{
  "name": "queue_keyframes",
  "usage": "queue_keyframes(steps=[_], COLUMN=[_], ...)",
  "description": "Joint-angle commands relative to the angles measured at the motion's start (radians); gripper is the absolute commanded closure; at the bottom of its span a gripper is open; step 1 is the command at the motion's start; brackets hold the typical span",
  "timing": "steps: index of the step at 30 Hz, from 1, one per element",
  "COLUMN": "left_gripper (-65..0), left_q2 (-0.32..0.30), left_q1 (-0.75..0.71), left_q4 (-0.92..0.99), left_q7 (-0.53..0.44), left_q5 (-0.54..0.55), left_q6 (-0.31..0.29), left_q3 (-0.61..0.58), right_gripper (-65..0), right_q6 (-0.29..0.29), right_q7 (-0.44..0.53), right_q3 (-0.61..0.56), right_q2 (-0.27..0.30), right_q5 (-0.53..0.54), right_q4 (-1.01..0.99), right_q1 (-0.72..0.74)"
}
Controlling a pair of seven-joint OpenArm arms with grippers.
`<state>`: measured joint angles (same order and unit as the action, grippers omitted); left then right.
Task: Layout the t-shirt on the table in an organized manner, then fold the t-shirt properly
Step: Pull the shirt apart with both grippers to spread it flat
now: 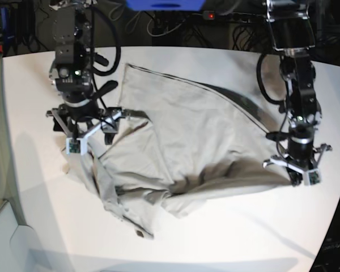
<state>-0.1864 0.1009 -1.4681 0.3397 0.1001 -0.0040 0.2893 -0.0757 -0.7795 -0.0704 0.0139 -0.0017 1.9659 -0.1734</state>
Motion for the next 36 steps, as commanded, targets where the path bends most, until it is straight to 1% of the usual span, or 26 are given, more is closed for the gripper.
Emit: queue_keyframes(steps=[1,7,10,13,14,16,20,21,24,26,29,31,33,36], left_gripper=[-0.6,-0.9,-1.0,-1.2,-2.6,-8.5,-27.2,-30.9,-39.0,-43.1,-46.3,-46.3,-46.3,-46.3], left_q2=[-0.028,-0.071,-0.074,-0.091,-0.091,-0.092,-0.109,-0.107,-0.100,-0.097,-0.068,-0.040,0.005,0.069], left_q1=[0.049,0.202,0.239,0.262,0.267,0.279,0.279,0.279,0.268,0.234,0.144,0.046,-0.037,-0.140], left_q4=[-0.012,0.140,0.214,0.271,0.289,0.327,0.364,0.366,0.341,0.297,0.178,0.088,0.025,-0.012], left_q7=[-0.024,-0.023,-0.031,-0.031,-0.031,-0.032,-0.034,-0.034,-0.032,-0.023,-0.020,-0.020,-0.020,-0.021], left_q5=[-0.003,-0.003,-0.003,-0.001,-0.001,-0.001,0.008,0.008,0.010,0.013,0.079,0.137,0.184,0.223], left_q6=[0.006,0.006,0.006,0.006,0.008,0.008,0.011,0.014,0.006,0.006,0.006,0.006,0.006,0.009], left_q3=[0.004,0.003,0.004,0.003,0.004,0.004,0.009,0.011,0.040,0.057,0.057,0.054,0.035,0.004], right_gripper=[-46.9,-46.9,-46.9,-46.9,-46.9,-46.9,-46.9,-46.9,-46.9,-46.9,-46.9,-46.9,-46.9,-47.3], right_q6=[-0.002,-0.002,-0.002,-0.002,-0.003,-0.003,-0.002,-0.002,-0.002,-0.002,-0.002,-0.002,-0.002,-0.002], right_q7=[0.025,0.027,0.027,0.027,0.027,0.027,0.027,0.027,0.032,0.032,0.033,0.035,0.035,0.032], right_q3=[0.001,-0.042,-0.055,-0.073,-0.078,-0.078,-0.078,-0.078,-0.082,-0.098,-0.101,-0.101,-0.101,-0.095], right_q2=[-0.001,-0.005,-0.007,-0.007,-0.007,-0.007,-0.007,-0.007,-0.007,-0.005,-0.005,-0.005,-0.004,-0.001], right_q5=[-0.001,-0.001,-0.001,-0.001,-0.001,-0.001,-0.001,-0.001,-0.001,-0.001,-0.001,-0.001,-0.001,-0.001], right_q4=[0.028,0.031,0.031,0.031,0.031,0.031,0.031,0.031,0.031,0.031,0.031,0.031,0.031,0.031], right_q1=[-0.001,-0.062,-0.082,-0.087,-0.088,-0.088,-0.087,-0.084,-0.079,-0.079,-0.077,-0.067,-0.058,-0.038])
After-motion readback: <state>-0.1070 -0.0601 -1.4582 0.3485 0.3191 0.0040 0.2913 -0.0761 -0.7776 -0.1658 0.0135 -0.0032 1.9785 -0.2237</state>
